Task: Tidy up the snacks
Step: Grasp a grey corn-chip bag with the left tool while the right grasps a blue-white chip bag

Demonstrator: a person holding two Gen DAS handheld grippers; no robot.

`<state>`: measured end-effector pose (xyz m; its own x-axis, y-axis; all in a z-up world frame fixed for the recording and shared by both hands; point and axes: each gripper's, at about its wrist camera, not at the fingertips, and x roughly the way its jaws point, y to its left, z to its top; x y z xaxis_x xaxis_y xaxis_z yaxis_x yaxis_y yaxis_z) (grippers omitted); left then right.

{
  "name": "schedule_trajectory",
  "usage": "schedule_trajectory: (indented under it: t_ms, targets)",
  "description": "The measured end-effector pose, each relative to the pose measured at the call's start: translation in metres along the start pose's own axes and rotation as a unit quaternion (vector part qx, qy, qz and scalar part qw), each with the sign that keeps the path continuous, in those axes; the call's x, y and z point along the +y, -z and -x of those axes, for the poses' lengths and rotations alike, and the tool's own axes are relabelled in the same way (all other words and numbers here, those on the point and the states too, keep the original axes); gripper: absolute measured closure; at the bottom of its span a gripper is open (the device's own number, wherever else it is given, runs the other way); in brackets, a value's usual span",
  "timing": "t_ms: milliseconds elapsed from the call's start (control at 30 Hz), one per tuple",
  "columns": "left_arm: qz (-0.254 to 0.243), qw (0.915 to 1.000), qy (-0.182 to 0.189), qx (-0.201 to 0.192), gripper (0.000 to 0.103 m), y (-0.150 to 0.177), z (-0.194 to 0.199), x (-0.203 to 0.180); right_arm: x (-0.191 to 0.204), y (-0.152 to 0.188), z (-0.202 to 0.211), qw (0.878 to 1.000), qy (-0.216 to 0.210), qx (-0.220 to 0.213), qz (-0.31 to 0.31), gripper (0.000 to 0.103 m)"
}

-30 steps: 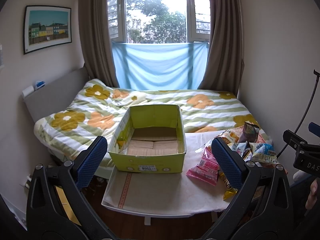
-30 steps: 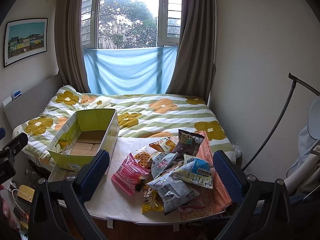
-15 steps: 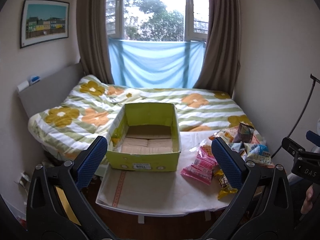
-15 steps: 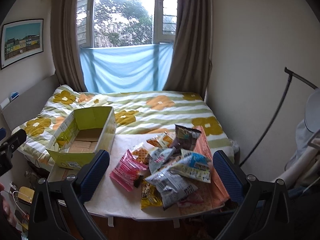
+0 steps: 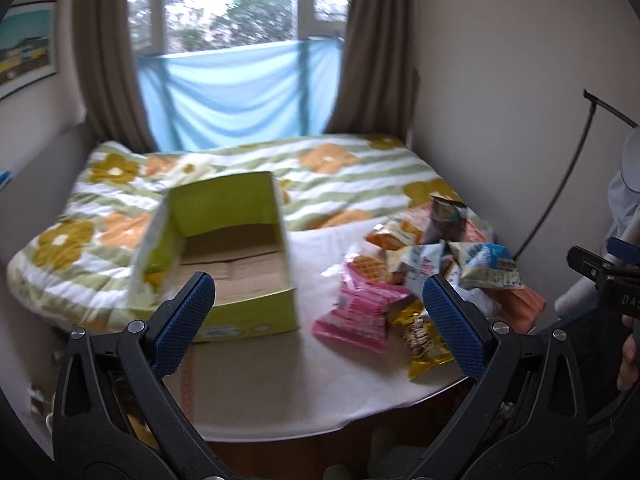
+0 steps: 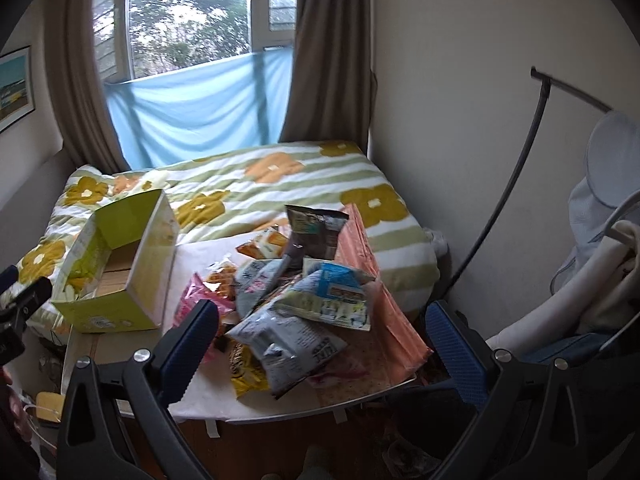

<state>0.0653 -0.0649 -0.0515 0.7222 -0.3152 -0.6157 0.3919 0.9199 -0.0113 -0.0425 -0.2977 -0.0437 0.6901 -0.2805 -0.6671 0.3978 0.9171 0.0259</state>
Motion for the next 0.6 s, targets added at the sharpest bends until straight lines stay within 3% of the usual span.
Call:
schedule_trajectory:
  t_ms: [333, 600]
  targets:
    - [-0.042, 0.9932, 0.066, 0.087, 0.0, -0.039, -0.121, -0.055, -0.036, -0.026, -0.094, 0.995, -0.042, 0.075, -0.04, 0.0]
    - [-0.096, 0.9713, 0.095, 0.196, 0.0, -0.026, -0.231, -0.114, -0.062, -0.027, -0.174, 0.976, -0.091, 0.17, -0.101, 0.0]
